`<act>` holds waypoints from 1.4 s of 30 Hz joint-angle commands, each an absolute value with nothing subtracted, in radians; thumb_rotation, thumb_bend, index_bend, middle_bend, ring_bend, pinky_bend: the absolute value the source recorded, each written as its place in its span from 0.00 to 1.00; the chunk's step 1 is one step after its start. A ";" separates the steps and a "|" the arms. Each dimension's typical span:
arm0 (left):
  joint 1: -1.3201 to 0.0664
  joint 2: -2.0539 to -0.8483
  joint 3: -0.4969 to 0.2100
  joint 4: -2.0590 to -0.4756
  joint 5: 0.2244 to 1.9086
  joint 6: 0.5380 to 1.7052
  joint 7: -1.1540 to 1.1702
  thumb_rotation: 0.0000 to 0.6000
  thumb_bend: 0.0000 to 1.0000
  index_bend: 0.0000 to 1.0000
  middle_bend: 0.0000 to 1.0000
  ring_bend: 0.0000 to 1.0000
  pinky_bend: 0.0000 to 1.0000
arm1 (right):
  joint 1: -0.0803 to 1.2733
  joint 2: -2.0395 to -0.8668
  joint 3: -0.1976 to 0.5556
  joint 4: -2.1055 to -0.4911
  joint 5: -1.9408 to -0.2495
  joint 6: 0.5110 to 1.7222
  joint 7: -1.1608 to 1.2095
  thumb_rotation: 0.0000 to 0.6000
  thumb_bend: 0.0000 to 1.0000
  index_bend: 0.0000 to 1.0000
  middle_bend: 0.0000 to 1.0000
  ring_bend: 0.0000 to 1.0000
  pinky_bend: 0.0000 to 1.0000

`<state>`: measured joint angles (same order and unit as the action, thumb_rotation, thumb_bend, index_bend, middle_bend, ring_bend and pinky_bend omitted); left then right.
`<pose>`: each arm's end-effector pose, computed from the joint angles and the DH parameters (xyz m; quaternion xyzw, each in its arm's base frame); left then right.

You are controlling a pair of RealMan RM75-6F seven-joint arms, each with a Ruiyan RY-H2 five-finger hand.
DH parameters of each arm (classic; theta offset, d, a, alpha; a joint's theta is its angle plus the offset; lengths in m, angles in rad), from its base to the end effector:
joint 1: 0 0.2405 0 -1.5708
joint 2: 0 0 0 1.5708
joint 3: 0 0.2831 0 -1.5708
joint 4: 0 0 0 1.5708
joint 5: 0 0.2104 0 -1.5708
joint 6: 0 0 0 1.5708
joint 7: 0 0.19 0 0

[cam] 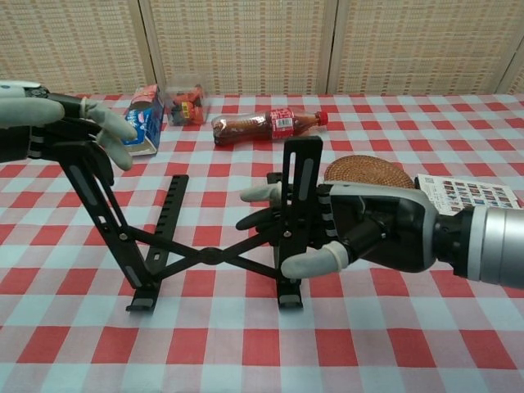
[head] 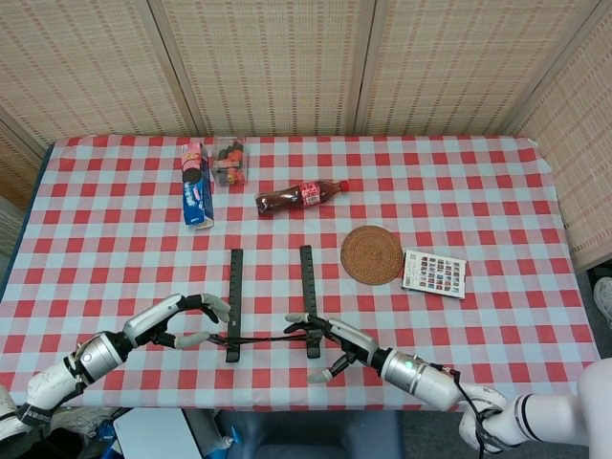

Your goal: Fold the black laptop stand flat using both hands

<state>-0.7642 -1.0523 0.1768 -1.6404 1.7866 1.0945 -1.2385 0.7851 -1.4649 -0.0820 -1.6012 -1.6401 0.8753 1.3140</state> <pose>-0.1794 0.3252 0.0759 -0.6117 -0.6610 -0.4320 0.0478 -0.1272 -0.2938 -0.0723 -0.4971 0.7775 -0.3765 0.0818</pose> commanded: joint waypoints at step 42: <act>-0.699 -1.191 0.144 -1.537 1.737 1.068 -0.688 1.00 0.24 0.27 0.34 0.32 0.26 | 0.746 -1.187 0.017 -1.772 -1.578 1.019 1.207 1.00 0.09 0.09 0.17 0.05 0.14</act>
<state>-0.7102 -1.1638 0.1554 -1.5481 1.7616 1.0842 -0.7318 0.7487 -1.1891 0.0145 -1.7701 -1.5804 1.0169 1.2082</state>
